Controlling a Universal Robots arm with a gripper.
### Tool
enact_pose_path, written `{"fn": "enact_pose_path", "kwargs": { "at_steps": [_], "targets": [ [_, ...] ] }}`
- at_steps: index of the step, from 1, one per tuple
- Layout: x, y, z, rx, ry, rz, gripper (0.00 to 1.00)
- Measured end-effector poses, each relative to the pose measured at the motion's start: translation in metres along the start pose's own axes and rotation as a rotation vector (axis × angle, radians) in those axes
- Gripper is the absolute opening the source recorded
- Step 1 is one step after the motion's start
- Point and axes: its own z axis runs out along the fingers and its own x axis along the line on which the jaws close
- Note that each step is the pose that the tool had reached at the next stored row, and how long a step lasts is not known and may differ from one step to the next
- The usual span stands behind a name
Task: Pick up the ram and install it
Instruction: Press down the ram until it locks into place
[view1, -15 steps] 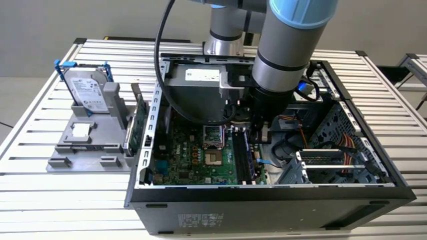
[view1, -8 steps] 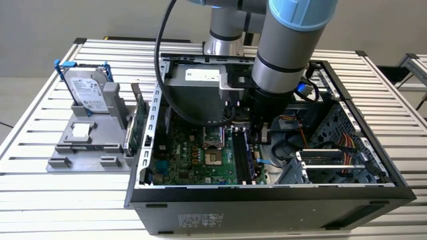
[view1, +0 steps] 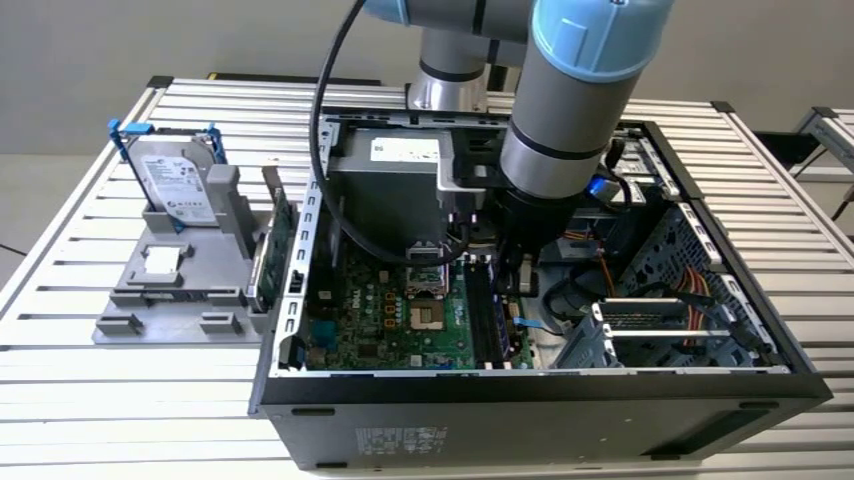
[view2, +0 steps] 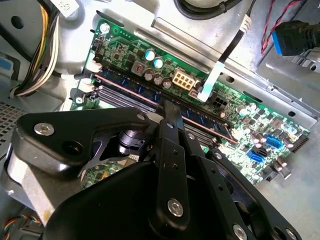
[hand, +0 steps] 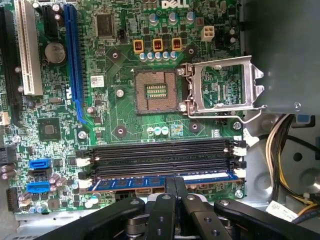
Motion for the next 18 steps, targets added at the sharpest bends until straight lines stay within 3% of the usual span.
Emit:
{"fn": "enact_pose_path", "kwargs": {
  "at_steps": [18],
  "targets": [
    [0.0001,0.0001,0.0100,0.0000,-0.0002,0.000,0.00]
  ]
}}
